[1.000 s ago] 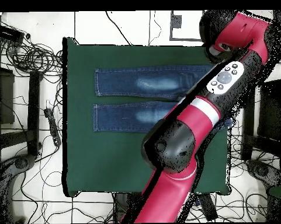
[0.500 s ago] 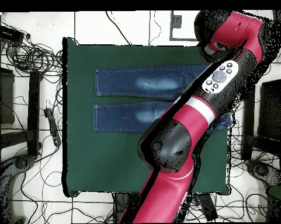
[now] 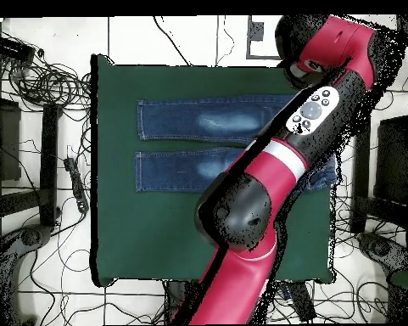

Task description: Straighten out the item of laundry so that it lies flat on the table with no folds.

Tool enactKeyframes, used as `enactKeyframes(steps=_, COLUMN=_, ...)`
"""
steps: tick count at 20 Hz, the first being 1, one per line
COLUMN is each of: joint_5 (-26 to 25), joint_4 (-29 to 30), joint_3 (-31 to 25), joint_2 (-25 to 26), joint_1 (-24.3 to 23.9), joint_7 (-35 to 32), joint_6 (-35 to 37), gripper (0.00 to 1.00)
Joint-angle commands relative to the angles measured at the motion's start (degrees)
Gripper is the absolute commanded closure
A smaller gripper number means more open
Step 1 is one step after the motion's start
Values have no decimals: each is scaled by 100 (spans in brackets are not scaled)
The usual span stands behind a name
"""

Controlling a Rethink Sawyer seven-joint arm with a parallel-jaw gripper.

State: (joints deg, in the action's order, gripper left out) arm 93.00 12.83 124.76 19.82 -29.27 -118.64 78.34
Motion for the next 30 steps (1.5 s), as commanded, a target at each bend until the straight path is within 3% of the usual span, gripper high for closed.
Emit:
enactKeyframes(steps=1, joint_5=250, joint_4=-298, joint_3=453, joint_2=397, joint_1=323, joint_7=-2006, joint_6=592, gripper=100)
enactKeyframes(steps=14, joint_5=203, joint_4=-211, joint_3=62, joint_2=705, joint_1=407, joint_7=-2405, joint_6=318, gripper=100)
enactKeyframes(steps=30, joint_5=-218, joint_4=37, joint_3=-294, joint_2=239, joint_1=742, joint_7=-2353, joint_6=1570, gripper=100)
